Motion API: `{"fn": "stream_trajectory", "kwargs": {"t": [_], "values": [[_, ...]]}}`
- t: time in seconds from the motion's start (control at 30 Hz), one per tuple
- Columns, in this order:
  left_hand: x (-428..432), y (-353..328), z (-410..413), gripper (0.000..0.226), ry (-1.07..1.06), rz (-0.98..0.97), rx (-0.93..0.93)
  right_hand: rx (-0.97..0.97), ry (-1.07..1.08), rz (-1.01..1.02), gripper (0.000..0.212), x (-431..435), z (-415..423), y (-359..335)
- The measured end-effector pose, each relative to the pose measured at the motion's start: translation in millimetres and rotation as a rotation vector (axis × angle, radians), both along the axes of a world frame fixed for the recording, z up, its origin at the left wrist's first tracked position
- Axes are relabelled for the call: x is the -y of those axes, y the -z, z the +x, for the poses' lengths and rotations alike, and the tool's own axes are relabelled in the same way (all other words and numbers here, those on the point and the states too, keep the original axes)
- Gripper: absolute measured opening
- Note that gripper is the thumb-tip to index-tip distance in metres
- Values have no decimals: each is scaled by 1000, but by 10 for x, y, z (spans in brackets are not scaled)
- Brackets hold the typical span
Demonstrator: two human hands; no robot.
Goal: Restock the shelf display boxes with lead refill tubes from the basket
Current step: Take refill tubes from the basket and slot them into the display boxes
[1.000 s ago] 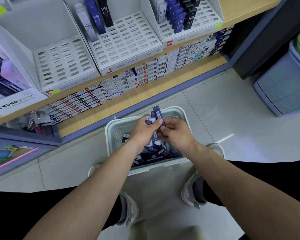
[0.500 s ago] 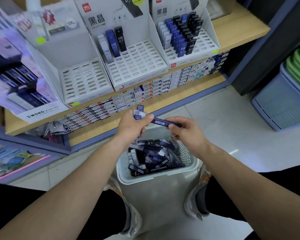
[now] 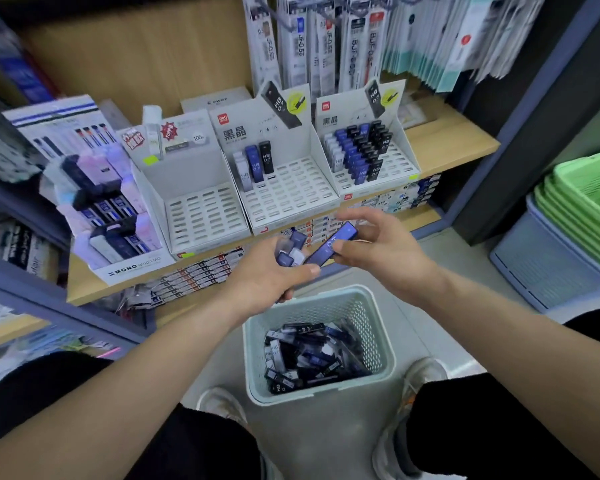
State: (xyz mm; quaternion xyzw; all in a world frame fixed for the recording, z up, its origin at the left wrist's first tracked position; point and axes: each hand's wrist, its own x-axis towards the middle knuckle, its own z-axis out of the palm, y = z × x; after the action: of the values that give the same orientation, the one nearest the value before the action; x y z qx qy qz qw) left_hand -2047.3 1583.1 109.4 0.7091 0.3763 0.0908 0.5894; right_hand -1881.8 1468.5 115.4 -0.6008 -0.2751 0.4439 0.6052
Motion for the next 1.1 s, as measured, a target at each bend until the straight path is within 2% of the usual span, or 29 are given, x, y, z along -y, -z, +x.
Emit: {"fn": "stream_trajectory", "kwargs": {"t": [0.07, 0.23, 0.43, 0.57, 0.8, 1.1], "values": [[-18, -48, 9, 28, 0, 21, -1, -2, 55, -14, 35, -33, 44, -119], [-124, -78, 37, 23, -15, 18, 24, 102, 54, -22, 18, -120, 181, -280], [-222, 66, 107, 23, 19, 30, 1, 230, 116, 4, 12, -247, 143, -167], [-460, 88, 134, 21, -59, 4, 17, 400, 146, 5, 17, -536, 175, -188], [-849, 123, -75, 19, -230, 41, 60, 713, 72, 23, 17, -1373, 316, -233], [-1078, 256, -332, 16, -302, 25, 80, 911, 3, -5, 14, -2002, 267, 73]]}}
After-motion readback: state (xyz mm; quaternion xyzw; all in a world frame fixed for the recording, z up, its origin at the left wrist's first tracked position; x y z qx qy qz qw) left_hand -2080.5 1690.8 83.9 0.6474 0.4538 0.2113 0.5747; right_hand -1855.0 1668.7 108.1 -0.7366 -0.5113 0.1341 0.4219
